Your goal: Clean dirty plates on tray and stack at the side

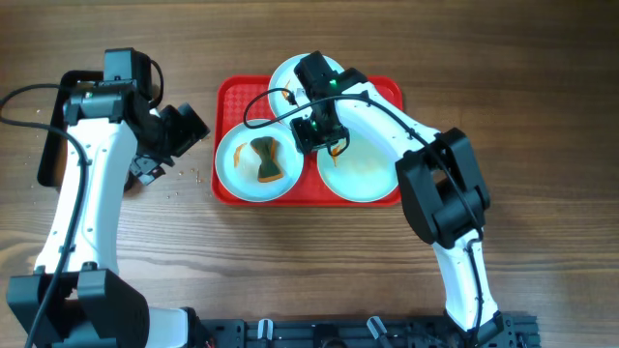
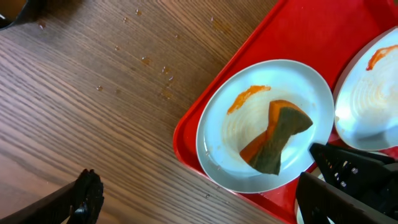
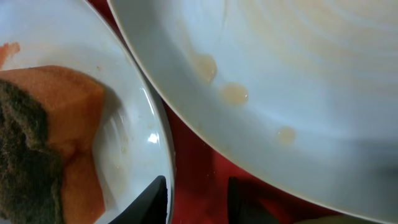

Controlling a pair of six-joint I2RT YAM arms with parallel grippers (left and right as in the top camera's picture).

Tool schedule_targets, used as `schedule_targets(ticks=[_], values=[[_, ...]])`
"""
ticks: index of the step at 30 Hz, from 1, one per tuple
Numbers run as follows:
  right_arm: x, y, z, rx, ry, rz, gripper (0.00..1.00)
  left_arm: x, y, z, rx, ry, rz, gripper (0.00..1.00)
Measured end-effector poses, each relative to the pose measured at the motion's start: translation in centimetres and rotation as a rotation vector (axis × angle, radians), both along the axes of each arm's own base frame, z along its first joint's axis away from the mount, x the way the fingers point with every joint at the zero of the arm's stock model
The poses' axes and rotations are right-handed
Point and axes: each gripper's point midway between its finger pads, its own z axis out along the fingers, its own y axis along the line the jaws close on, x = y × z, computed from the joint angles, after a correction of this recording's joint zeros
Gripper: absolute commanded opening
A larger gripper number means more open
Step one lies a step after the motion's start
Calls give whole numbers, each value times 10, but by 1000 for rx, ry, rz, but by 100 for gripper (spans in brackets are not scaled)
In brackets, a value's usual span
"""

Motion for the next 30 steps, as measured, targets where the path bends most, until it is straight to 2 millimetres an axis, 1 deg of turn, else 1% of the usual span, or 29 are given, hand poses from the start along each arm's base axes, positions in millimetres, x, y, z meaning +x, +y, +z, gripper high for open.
schedule_targets(ticks=[1, 2, 3, 4, 5, 6, 9, 10, 11, 12, 14, 16, 17, 19, 21, 22, 23, 26, 28, 29, 30], values=[[1, 0, -2, 1, -1, 0, 33, -2, -1, -4, -4, 8, -2, 95], [0, 0, -2, -1, 3, -7, 30, -3, -3, -7, -7, 15, -6, 93], [1, 0, -2, -3, 3, -11, 14, -4, -7, -10, -15, 17, -16, 90], [0, 0, -2, -3, 5, -15, 5, -4, -11, -12, -22, 16, -24, 87], [0, 0, -2, -2, 7, -18, 4, -3, -13, -13, -26, 11, -27, 81], [0, 0, -2, -10, 6, -24, 4, 1, -21, -16, -31, -5, -48, 80], [0, -1, -3, -10, 6, -27, 5, 5, -33, -27, -42, -26, -77, 73], [0, -1, -3, -10, 7, -27, 6, 3, -35, -32, -45, -22, -80, 72], [0, -1, -3, -10, 7, -29, 7, 1, -42, -41, -59, -18, -96, 70], [0, -1, -3, -10, 9, -35, 6, 0, -46, -46, -75, -18, -105, 70], [0, -1, -3, -10, 14, -47, 4, 7, -59, -55, -119, -59, -130, 69], [0, -1, -3, -10, 20, -63, 4, 14, -78, -64, -178, -118, -175, 67], [0, -1, -3, -10, 22, -67, 4, 17, -89, -67, -201, -146, -202, 70], [0, -1, -3, -10, 24, -70, 4, 18, -105, -71, -225, -173, -245, 72], [0, -1, -3, -10, 25, -73, 4, 23, -134, -73, -255, -227, -326, 72], [0, -1, -3, -10, 27, -77, 4, 24, -138, -75, -259, -225, -328, 72], [-1, -1, -3, -9, 29, -81, 4, 29, -142, -78, -264, -237, -321, 73], [-1, -1, -3, -9, 32, -86, 4, 30, -145, -101, -267, -184, -291, 72], [-1, -1, -3, -9, 32, -87, 4, 33, -146, -110, -268, -176, -281, 67], [-1, -1, -3, -9, 33, -88, 4, 37, -147, -111, -269, -187, -278, 60], [-1, -1, -3, -9, 33, -88, 4, 38, -149, -112, -269, -191, -280, 56]])
